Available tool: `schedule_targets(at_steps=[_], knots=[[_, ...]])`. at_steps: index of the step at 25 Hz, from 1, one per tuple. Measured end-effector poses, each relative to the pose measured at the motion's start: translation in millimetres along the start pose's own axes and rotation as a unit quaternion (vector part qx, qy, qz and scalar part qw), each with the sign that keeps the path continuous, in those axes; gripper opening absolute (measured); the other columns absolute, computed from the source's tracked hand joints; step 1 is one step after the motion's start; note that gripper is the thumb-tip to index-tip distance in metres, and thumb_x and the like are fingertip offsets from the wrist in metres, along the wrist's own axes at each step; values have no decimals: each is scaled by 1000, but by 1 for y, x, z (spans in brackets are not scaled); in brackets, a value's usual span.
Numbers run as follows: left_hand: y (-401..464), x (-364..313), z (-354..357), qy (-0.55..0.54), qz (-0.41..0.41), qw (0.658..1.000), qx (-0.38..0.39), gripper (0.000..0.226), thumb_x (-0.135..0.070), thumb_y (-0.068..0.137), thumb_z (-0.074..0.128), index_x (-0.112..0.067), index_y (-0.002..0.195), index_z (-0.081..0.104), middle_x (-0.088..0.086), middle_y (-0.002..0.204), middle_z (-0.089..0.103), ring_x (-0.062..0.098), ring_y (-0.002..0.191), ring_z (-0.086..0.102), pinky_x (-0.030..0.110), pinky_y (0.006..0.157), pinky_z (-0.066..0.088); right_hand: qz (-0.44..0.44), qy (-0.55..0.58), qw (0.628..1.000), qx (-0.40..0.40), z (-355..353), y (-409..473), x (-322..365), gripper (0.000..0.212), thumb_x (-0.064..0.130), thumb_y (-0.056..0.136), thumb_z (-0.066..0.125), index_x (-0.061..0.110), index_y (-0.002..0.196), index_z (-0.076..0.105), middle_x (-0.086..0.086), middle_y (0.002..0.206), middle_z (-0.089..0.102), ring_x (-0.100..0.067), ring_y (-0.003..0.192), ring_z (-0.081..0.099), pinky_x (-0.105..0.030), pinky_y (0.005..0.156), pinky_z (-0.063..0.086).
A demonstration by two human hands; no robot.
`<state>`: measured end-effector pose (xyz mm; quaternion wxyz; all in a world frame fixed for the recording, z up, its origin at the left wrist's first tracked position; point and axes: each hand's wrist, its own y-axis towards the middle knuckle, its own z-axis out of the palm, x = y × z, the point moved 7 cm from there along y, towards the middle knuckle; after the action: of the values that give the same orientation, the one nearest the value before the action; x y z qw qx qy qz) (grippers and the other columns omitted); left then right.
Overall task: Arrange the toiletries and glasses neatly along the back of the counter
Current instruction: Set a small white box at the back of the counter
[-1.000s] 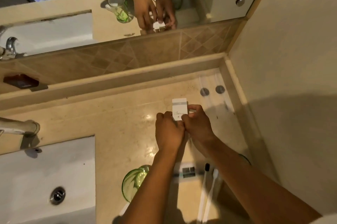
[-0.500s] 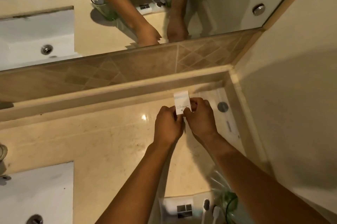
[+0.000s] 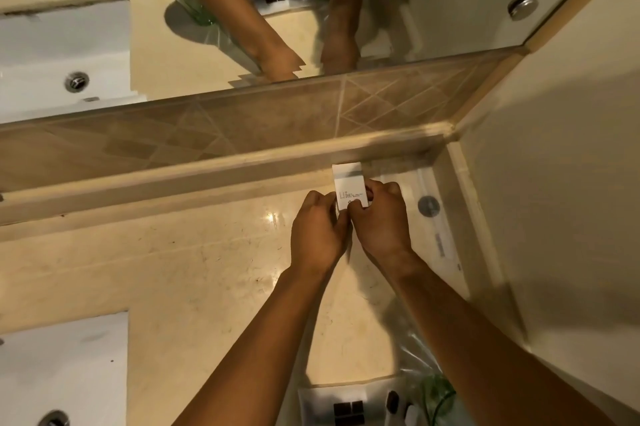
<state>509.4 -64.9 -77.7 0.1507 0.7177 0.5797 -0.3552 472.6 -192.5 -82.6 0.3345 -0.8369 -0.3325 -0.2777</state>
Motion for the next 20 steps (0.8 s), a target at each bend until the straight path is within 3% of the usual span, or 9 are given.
schedule_targets(at_steps=[7,14,18,20], knots=[[-1,-1,2,9,-14,1000,-9,23,-35,95,60,-13,99,67,0,89,51,19,70,53,25,57,36,6,17,1000,-3,-2,2,-3,42,16,94,62,17,135,56,-5,126,48,-24,112,62,-31,97,55],[-1,2,4,14,-10,1000,-6,23,-37,92,61,-18,103,67,-1,89,50,18,72,54,29,58,45,6,25,1000,-3,-2,1,-3,46,18,93,66,20,137,53,-4,128,47,-24,114,61,-32,97,55],[-3,5,4,10,6,1000,20,20,-34,88,68,-17,95,60,-3,89,46,15,71,51,26,59,39,6,27,1000,-6,-8,-7,-4,46,21,94,65,18,137,51,-4,132,44,-21,115,59,-17,86,49],[-11,3,-4,8,30,999,30,22,-28,86,69,-15,101,61,-1,95,49,16,76,52,28,65,42,-15,4,1000,-18,-17,-19,-2,45,27,93,66,19,135,52,-5,135,45,-21,117,58,-17,87,46]])
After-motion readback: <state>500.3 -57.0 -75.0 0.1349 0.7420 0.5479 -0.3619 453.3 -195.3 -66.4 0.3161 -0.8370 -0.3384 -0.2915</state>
